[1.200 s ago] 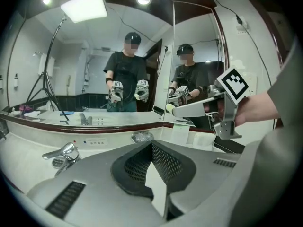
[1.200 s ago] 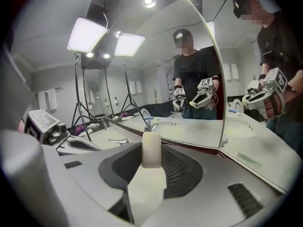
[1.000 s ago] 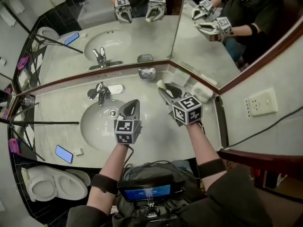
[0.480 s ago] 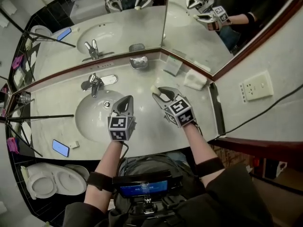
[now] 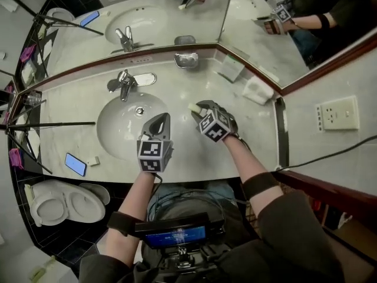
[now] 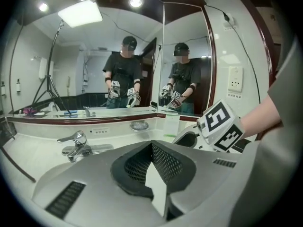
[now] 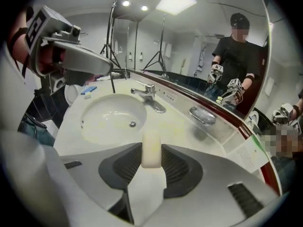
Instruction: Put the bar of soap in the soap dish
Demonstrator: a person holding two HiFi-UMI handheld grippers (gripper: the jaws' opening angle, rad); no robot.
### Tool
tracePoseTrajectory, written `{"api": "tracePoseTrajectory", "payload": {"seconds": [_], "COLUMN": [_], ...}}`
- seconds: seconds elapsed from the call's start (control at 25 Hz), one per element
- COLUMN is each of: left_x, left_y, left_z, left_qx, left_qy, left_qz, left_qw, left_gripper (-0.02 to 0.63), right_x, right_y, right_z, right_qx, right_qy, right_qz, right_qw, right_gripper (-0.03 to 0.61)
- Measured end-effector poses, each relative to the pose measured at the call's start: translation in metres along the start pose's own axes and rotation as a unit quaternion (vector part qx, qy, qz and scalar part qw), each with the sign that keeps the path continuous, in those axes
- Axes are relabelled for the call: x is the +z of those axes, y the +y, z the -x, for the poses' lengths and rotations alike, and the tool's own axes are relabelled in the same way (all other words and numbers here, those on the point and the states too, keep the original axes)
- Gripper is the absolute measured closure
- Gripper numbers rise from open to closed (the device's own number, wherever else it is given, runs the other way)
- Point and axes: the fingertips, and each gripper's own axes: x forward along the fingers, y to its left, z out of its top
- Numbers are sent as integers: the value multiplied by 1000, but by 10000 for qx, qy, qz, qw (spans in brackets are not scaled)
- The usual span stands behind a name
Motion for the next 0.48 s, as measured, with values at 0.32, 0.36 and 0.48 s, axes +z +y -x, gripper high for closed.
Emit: {"api": "tracePoseTrajectory", "payload": {"seconds": [0.32,0.36,0.48], "left_x": [-25,-26,-28], "left_y": [8,10,14], "left_z": [10,11,13], "left_qx": [57,67,90], "left_qy": [157,167,172], "left_qz": [34,37,47], "left_qw": [9999,9998,9998], "left_gripper": [612,611,612], "right_x": [-33,-35,-43], "right_y": [6,7,7], "right_z": [-61,-66,-76], "right_qx": [55,43,35], "right_qy": [724,769,951], "right_qz": [124,123,132], "right_qw": [9973,9970,9954], "right_gripper": [428,428,425]}}
